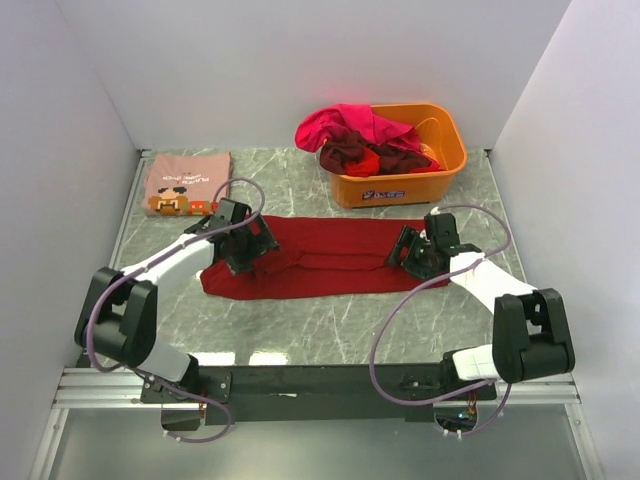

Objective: Fold and stack the t-shirts
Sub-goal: Fold the tshirt

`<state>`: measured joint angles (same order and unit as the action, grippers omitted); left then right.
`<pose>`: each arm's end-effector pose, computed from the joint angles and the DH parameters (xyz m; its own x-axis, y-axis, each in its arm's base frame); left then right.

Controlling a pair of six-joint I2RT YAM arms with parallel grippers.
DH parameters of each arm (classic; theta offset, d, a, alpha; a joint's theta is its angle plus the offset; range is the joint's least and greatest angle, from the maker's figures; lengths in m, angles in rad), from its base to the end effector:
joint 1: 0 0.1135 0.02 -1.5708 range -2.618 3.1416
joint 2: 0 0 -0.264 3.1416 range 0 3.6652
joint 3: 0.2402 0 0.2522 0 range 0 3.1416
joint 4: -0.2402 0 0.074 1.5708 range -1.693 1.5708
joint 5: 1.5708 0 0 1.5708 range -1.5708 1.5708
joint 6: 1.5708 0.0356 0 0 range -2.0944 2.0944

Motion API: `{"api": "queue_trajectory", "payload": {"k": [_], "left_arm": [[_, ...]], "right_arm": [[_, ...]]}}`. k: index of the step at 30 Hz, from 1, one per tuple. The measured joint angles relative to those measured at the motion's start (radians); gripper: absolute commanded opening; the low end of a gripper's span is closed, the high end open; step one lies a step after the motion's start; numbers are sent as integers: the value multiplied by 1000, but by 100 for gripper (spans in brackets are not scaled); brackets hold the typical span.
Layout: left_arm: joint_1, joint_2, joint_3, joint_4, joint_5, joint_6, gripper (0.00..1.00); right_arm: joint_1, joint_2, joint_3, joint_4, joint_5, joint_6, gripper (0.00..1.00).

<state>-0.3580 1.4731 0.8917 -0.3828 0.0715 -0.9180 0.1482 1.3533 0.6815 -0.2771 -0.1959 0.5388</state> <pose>0.2748 -0.1055 0.2019 -0.7754 -0.5559 -0.2996 -0.3758 0.7875 -0.4885 0.2517 0.0446 0.1773 -0.8218 0.3862 -0.4189 0.1919 0.8799 0.4347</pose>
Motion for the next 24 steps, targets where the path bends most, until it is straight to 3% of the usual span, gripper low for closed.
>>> {"api": "queue_trajectory", "payload": {"k": [8,19,24], "left_arm": [[-3,124,40,89,12,0,99],[-3,286,311,86,-107,31,99],[-2,291,359,76,-147,50,99]], "right_arm": [[0,60,14,152,88,37,88],[0,138,180,224,333,2,88],[0,145,196,221,377,-18,88]]}}
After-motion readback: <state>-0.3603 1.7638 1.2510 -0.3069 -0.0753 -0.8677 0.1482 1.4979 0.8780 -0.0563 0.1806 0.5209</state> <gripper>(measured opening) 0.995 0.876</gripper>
